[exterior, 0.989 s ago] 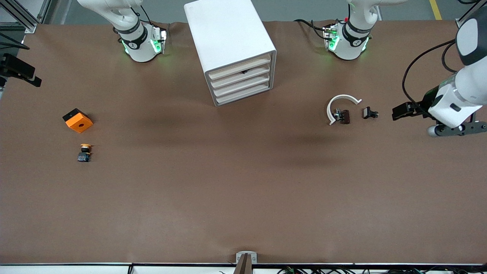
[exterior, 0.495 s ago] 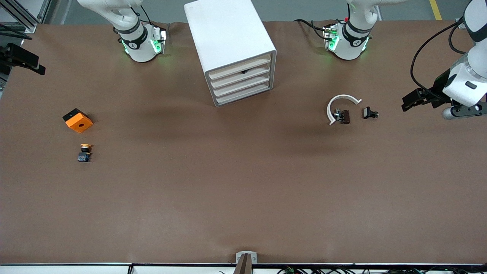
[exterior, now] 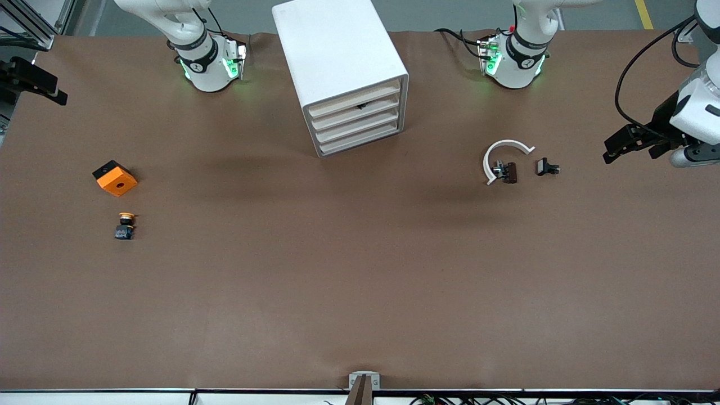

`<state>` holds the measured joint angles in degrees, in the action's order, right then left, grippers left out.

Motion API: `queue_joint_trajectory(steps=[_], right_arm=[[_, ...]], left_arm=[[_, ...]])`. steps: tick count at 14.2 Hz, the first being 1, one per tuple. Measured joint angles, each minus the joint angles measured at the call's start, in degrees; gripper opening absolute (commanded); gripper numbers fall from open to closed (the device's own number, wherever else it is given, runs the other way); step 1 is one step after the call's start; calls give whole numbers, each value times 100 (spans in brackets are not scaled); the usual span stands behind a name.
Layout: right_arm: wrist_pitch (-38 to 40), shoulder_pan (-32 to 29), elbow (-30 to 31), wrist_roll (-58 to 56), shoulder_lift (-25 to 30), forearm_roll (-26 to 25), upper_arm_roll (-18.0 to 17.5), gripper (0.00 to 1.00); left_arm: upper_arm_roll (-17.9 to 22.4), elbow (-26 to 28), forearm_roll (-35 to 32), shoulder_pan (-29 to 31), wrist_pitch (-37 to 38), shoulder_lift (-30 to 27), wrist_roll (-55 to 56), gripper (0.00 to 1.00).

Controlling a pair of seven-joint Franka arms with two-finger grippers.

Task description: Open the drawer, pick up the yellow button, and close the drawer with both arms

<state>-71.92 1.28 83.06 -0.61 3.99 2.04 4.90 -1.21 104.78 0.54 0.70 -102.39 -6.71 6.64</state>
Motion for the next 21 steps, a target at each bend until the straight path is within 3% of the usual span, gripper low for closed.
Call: queue_joint_trajectory(steps=[9, 21], right_arm=[[-376, -108, 588, -539, 455, -17, 19, 100], [-597, -129, 837, -744, 700, -24, 150, 100]], left_arm=[[-16, -1173, 14, -93, 1071, 261, 2, 100], [-13, -1292, 14, -52, 1132, 445, -195, 100]])
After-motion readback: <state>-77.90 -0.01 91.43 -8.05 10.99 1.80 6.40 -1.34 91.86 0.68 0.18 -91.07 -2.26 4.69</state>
